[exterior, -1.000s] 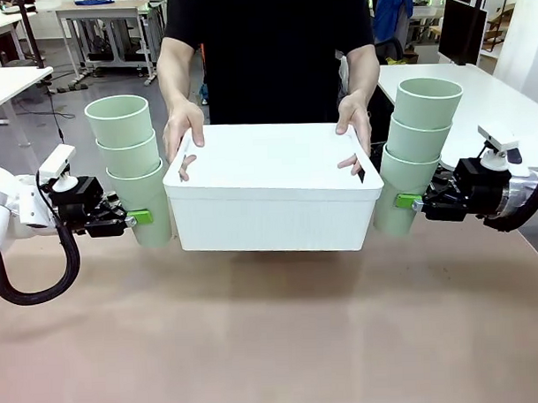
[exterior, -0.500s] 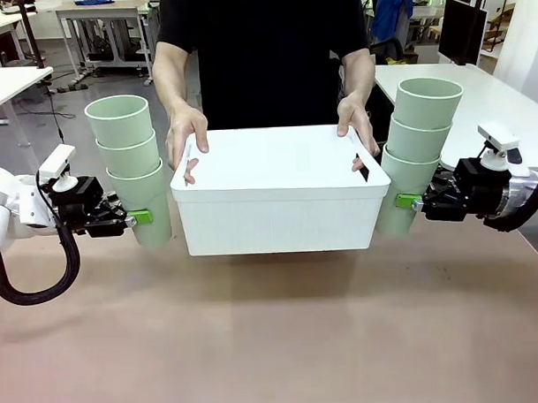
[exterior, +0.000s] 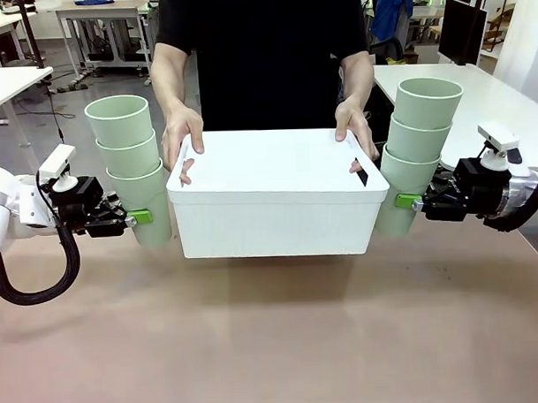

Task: Stack the cups and store them in the basket.
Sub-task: Place the stack of Reusable plastic cups into the Pantry Basket.

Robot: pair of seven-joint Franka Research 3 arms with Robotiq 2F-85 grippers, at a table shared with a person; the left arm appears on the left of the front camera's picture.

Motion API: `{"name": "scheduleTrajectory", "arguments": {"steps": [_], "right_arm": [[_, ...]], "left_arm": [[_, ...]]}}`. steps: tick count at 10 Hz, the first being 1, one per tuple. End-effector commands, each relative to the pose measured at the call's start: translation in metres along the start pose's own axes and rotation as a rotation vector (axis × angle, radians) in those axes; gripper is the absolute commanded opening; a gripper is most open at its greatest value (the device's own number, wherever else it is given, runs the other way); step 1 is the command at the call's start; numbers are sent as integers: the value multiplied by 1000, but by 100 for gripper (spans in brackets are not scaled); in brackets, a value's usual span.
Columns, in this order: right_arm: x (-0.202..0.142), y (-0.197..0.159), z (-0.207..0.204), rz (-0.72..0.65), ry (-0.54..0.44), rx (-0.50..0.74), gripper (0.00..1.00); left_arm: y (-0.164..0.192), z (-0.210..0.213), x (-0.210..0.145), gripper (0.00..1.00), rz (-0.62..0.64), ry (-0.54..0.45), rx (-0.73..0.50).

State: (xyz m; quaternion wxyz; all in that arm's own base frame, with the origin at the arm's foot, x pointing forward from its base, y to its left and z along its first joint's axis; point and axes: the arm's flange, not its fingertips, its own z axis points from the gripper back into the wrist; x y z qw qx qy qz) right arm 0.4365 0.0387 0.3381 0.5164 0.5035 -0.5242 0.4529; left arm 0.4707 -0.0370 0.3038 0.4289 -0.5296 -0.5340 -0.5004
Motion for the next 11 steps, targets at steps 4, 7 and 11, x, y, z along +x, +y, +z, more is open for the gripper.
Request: {"name": "scheduleTrajectory", "arguments": {"steps": [4, 7, 11], "right_arm": [[5, 1, -1, 11, 3, 5, 86], [5, 1, -1, 11, 3, 5, 86], [5, 1, -1, 11, 3, 5, 86]], "left_arm": [[-1, -1, 4, 85, -8, -4, -4], [-1, -1, 4, 85, -8, -4, -4], [-1, -1, 4, 85, -8, -4, -4]]}}
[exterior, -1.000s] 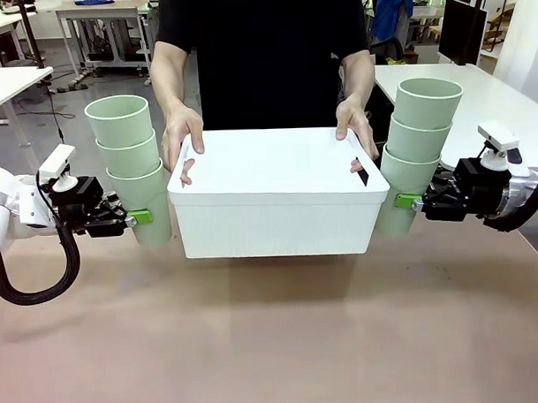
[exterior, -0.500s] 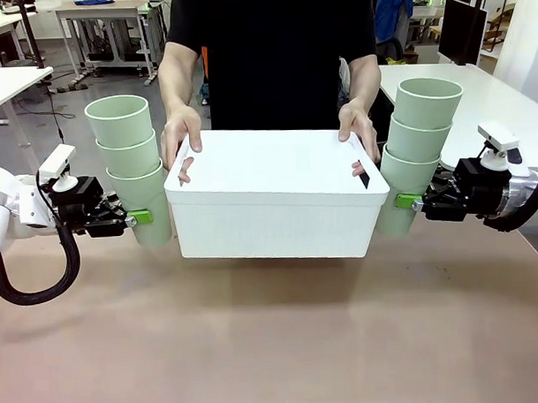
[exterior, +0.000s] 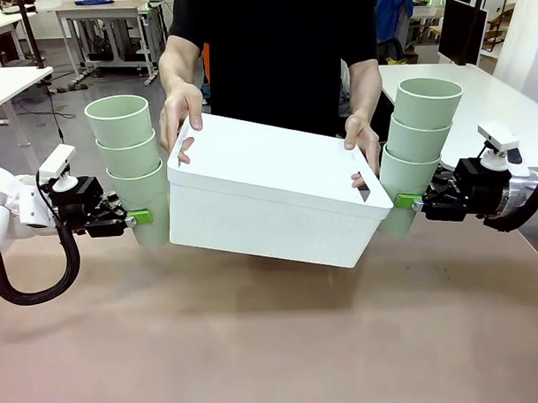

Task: Stack the cups and store them in the basket.
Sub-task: Place the stack of Reusable plastic cups into the Pantry Basket.

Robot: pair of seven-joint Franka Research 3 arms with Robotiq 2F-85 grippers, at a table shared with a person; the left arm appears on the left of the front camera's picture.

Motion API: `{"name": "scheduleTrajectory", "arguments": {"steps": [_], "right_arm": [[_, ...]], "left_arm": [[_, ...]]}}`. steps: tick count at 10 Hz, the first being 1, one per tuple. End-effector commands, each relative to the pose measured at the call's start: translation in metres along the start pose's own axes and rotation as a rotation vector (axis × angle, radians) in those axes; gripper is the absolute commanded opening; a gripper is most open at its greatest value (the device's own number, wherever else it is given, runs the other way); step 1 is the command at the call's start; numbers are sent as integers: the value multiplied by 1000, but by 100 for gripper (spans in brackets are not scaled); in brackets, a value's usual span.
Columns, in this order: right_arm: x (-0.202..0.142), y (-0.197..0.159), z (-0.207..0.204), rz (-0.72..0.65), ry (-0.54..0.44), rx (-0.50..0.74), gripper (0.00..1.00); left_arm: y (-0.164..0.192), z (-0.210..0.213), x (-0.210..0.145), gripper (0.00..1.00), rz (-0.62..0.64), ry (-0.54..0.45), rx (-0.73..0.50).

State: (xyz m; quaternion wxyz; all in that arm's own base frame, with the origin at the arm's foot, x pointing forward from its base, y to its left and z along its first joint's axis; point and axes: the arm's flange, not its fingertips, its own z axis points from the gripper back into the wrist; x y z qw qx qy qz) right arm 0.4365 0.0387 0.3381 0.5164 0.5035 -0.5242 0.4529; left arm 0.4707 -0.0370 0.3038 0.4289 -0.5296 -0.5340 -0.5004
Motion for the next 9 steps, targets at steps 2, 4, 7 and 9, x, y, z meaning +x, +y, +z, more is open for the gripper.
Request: {"name": "scheduleTrajectory", "arguments": {"steps": [2, 4, 7, 9], "right_arm": [[17, 4, 5, 43, 24, -16, 86], [60, 14, 4, 67, 102, -42, 86], [135, 20, -16, 80, 261, -113, 86], [178, 27, -43, 99, 418, -193, 86]], "left_arm": [[-1, -1, 4, 85, -8, -4, -4], [-1, -1, 4, 85, -8, -4, -4], [-1, -1, 4, 85, -8, -4, -4], [-1, -1, 4, 85, -8, -4, -4]]}}
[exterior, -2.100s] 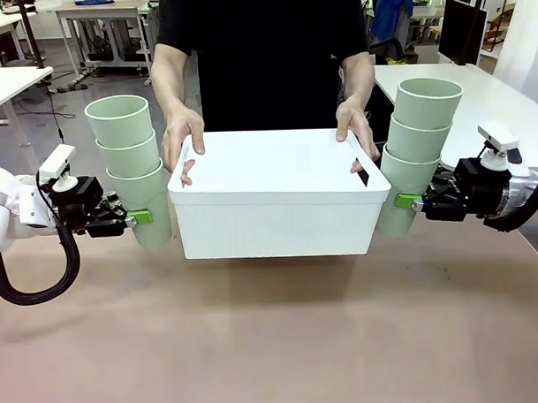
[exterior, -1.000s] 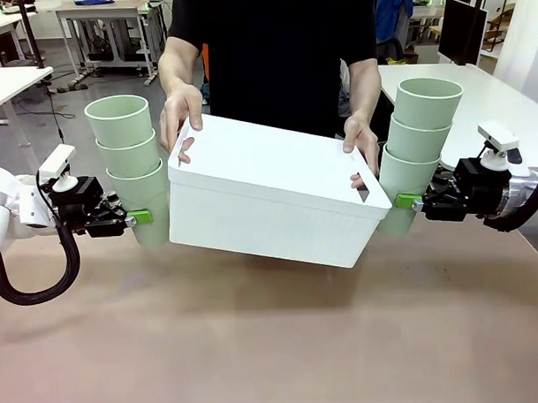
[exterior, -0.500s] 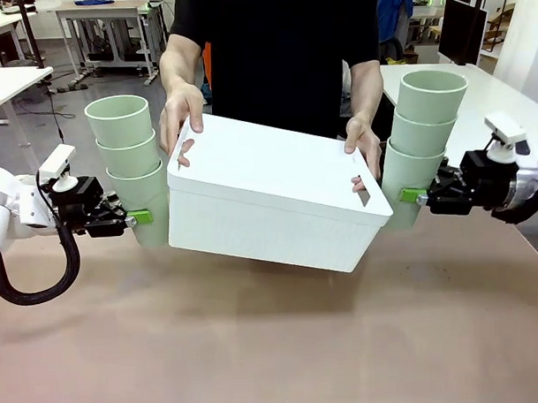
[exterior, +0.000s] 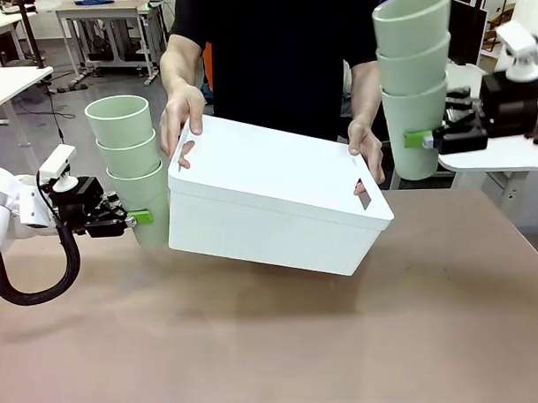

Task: Stack the cups and store them in the basket.
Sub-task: Place the stack of Reusable plastic cups into the Pantry Basket.

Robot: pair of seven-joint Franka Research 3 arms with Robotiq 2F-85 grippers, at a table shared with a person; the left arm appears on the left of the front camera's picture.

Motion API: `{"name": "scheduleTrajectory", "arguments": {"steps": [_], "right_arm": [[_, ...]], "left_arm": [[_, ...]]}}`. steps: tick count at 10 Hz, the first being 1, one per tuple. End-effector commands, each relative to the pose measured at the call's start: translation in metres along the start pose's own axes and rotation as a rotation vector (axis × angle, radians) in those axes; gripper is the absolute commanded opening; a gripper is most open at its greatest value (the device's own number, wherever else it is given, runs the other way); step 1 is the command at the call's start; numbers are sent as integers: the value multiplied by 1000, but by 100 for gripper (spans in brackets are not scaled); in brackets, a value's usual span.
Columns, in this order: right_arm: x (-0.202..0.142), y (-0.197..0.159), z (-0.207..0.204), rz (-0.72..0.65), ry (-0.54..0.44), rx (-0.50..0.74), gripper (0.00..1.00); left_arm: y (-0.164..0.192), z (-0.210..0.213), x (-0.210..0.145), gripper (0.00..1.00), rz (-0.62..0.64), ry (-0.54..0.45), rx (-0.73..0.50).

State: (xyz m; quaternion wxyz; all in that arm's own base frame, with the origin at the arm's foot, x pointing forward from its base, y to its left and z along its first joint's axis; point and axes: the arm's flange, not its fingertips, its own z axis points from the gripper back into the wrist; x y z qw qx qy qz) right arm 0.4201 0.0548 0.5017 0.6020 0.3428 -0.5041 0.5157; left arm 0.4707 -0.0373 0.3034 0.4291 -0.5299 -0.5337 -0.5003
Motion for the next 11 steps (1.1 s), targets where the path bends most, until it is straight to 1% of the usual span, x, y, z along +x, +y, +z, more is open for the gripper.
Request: {"name": "scheduleTrajectory", "arguments": {"steps": [1, 3, 6, 7, 9, 11], "right_arm": [[46, 8, -26, 1, 183, -51, 86], [76, 20, -62, 40, 320, -87, 86], [98, 35, -126, 56, 486, -138, 86], [97, 44, -141, 70, 533, -154, 86], [86, 53, -174, 86, 633, -200, 86], [65, 57, -195, 93, 712, -197, 86]], "left_arm": [[-1, -1, 5, 85, -9, -4, -3], [-1, -1, 5, 85, -9, -4, -3], [-1, -1, 5, 85, -9, -4, -3], [-1, -1, 5, 85, -9, -4, -3], [-1, -1, 5, 85, -9, -4, -3], [-1, -1, 5, 85, -9, -4, -3]]}}
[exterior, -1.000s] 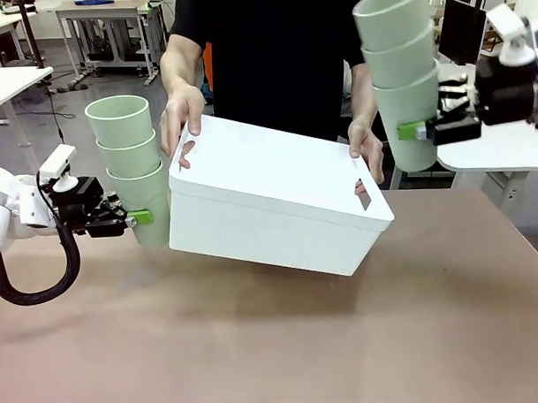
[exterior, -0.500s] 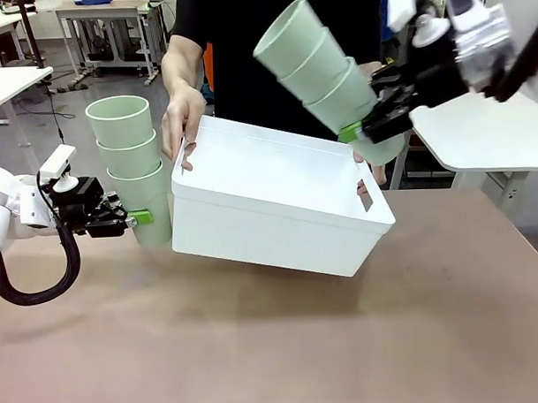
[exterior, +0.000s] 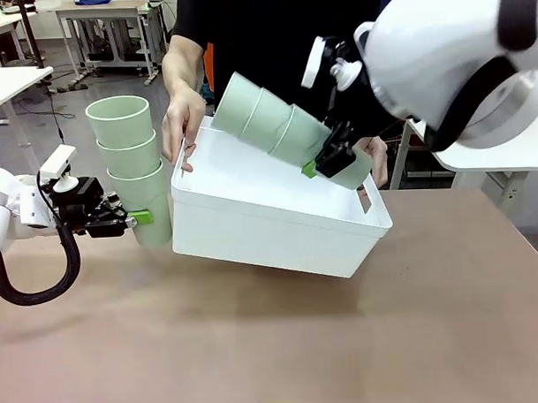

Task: Stack the cups and store them in the basket.
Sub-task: Place the stack of Reusable plastic cups into the Pantry Basket.

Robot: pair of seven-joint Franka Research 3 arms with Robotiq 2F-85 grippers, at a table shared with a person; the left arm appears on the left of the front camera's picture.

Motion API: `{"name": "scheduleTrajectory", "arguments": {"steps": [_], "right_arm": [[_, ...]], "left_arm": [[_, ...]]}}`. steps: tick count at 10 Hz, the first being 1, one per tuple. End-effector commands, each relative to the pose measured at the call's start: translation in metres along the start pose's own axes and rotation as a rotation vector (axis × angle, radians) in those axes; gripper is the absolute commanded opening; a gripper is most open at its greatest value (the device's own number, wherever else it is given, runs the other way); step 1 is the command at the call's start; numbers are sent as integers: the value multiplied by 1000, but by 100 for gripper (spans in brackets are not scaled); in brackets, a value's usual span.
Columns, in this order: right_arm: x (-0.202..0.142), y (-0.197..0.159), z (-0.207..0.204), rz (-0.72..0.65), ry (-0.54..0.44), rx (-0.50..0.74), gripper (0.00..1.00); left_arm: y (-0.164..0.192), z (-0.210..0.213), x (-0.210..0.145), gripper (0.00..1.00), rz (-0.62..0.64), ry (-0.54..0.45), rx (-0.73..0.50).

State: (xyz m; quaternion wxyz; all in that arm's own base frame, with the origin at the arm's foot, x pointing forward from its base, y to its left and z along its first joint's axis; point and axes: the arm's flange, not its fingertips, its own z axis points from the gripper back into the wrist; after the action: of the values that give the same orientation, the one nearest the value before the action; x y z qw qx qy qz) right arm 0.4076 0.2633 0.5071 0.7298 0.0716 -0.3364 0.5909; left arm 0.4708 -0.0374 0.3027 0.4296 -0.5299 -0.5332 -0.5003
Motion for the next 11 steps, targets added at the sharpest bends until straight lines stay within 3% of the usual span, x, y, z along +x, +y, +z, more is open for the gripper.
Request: {"name": "scheduleTrajectory", "arguments": {"steps": [1, 5, 11], "right_arm": [[1, 0, -19, -27, 71, -16, 86], [-17, 14, -76, -12, 172, 6, 86], [-36, 37, -92, 20, 236, 65, 86]], "left_arm": [[-1, -1, 5, 85, -10, -5, -4], [-1, -1, 5, 85, -10, -5, -4], [-1, -1, 5, 85, -10, -5, -4]]}}
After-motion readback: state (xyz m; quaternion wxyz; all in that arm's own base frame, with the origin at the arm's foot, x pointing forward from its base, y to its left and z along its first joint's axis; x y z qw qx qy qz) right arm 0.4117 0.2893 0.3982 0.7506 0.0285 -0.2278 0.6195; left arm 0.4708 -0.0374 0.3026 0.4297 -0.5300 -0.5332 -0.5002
